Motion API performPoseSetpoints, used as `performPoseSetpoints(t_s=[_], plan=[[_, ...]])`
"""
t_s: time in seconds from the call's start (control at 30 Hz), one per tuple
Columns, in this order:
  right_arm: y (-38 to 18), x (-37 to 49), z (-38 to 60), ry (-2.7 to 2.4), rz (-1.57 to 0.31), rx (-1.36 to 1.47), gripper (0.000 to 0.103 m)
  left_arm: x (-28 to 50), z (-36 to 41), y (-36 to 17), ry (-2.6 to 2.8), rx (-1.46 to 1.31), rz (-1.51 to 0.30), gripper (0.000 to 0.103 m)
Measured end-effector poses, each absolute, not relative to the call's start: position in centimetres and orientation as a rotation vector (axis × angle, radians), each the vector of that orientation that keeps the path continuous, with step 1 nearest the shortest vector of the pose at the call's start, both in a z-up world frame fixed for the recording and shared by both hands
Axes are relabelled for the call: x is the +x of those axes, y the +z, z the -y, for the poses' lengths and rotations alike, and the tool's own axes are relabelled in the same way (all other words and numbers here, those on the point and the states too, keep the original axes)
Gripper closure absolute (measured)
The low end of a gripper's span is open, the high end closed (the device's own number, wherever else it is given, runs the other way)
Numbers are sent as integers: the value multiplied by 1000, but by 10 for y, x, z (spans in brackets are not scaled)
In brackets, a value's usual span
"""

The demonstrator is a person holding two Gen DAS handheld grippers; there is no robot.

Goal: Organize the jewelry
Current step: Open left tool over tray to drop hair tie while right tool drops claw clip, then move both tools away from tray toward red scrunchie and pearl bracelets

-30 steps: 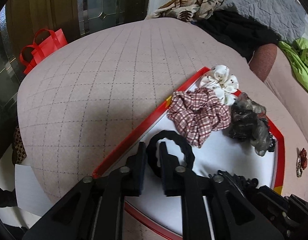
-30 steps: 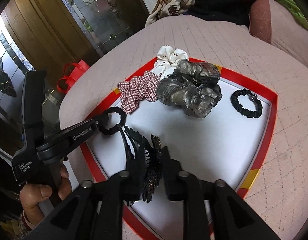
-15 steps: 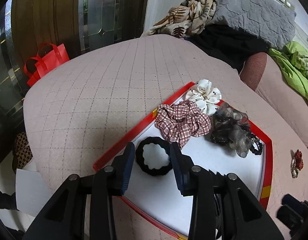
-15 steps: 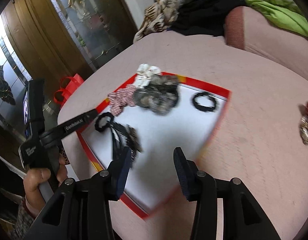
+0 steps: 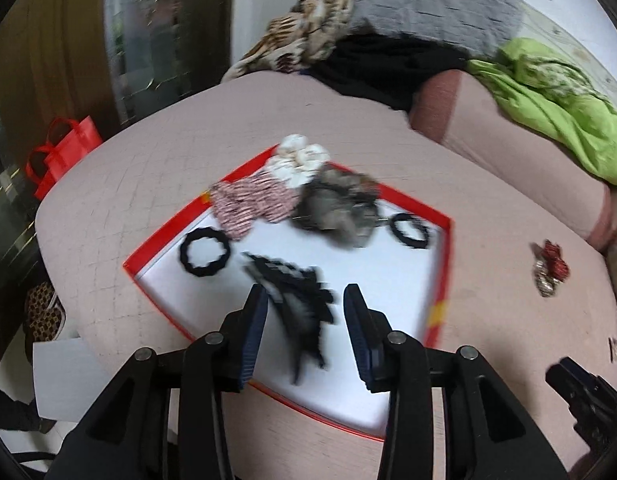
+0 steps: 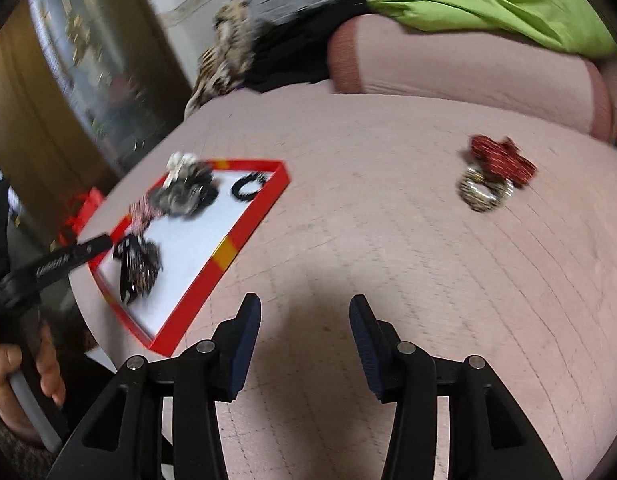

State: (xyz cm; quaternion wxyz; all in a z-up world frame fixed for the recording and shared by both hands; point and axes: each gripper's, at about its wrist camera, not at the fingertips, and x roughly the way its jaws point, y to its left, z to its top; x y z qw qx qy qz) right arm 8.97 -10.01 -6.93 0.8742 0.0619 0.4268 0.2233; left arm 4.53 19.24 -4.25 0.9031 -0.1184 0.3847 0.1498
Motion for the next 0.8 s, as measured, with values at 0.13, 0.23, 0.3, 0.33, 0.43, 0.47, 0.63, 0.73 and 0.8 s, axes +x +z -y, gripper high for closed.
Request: performPoseSetpoints(t_s=[0.13,0.23,0.3,0.33,0.43,0.47,0.63,0.73,0.8], plan=[[-62,84,116,447,-853,147,50,38,-167,-26,296,-204,-770,55],[-61,78,122,439,-835,152,47,35,-151,-20,281,-181,-781,54],[-63,75,128,434,-833,158,47,31,-140,-16,269,-159,-782,54],[-64,74,131,432,-834,162,47,29,-134,-14,263,-145,-782,54],[-69,72,139,422,-841,186,47,24,-117,-8,246,-107,-776,54],[-69,71,142,417,-843,197,47,22,-111,-7,238,-97,-775,54],[-69,66,156,392,-836,215,47,19,-90,-6,210,-51,-779,53],[-67,64,163,380,-830,225,47,16,-82,-6,195,-33,-782,53],[-65,62,165,375,-824,228,47,14,-78,-4,187,-30,-780,53]])
